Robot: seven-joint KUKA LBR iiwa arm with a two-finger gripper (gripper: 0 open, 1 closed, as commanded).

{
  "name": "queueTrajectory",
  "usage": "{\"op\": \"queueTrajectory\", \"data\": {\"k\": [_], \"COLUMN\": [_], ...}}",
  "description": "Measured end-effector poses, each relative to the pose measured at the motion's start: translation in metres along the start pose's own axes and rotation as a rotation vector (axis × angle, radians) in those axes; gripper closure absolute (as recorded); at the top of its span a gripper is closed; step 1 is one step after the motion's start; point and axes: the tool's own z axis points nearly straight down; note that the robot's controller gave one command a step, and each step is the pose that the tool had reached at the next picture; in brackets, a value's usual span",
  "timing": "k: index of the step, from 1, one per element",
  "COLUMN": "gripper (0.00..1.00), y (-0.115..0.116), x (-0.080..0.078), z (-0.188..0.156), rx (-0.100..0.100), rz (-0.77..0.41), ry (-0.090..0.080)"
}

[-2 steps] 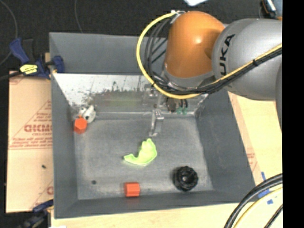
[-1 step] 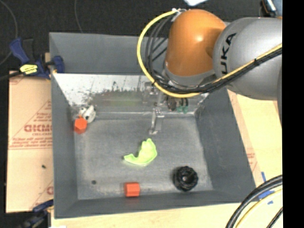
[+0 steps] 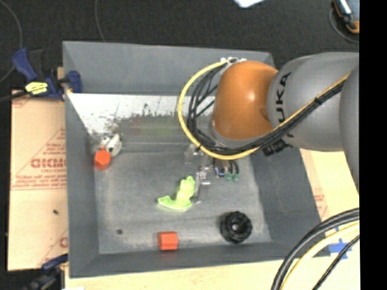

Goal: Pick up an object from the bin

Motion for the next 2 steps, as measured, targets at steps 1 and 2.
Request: {"op": "queueTrajectory", "data": {"k": [1, 2], "gripper": [0.0, 0.0], "y": [-0.016, -0.025], "x": [0.01, 0.023], "z": [-0.006, 0.089], "rx": [0.0, -0.001], "rz": [-0.148, -0.179], "ry": [-0.017, -0.008]}}
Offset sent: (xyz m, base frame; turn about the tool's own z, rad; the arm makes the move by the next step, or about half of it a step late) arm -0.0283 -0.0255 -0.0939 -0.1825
